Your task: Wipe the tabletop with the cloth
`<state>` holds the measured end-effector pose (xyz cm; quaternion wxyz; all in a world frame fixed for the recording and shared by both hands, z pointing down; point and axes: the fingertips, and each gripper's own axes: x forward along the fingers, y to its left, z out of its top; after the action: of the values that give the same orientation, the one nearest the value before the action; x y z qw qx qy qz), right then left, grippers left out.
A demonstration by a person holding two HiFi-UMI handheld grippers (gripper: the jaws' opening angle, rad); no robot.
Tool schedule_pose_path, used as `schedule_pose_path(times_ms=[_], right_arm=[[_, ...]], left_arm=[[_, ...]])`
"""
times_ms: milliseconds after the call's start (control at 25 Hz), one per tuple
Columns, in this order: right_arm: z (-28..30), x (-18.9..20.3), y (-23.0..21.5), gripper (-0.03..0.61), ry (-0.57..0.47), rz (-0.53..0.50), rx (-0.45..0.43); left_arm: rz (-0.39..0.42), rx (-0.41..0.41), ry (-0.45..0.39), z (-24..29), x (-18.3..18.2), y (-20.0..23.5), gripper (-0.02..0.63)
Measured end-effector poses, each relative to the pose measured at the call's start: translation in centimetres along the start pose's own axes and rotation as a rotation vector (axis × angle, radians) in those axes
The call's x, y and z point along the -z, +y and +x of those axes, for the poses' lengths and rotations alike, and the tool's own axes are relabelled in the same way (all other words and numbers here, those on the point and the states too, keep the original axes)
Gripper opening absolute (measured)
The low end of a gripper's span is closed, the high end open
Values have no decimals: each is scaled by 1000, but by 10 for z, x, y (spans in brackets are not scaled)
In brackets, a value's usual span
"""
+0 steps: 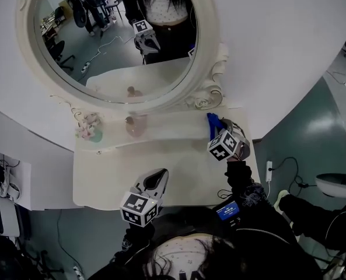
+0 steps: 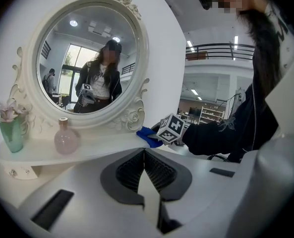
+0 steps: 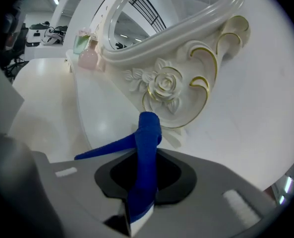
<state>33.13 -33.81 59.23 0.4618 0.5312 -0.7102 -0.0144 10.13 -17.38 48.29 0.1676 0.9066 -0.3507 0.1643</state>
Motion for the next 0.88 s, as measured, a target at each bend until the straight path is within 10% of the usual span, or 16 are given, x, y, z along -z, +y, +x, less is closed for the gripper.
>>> schedule_pose_path(times_ms=[880], right_arm=[[-21, 38, -38, 75, 1, 171, -20]], left_arm=[[-49, -158, 11, -15, 14, 10, 0]])
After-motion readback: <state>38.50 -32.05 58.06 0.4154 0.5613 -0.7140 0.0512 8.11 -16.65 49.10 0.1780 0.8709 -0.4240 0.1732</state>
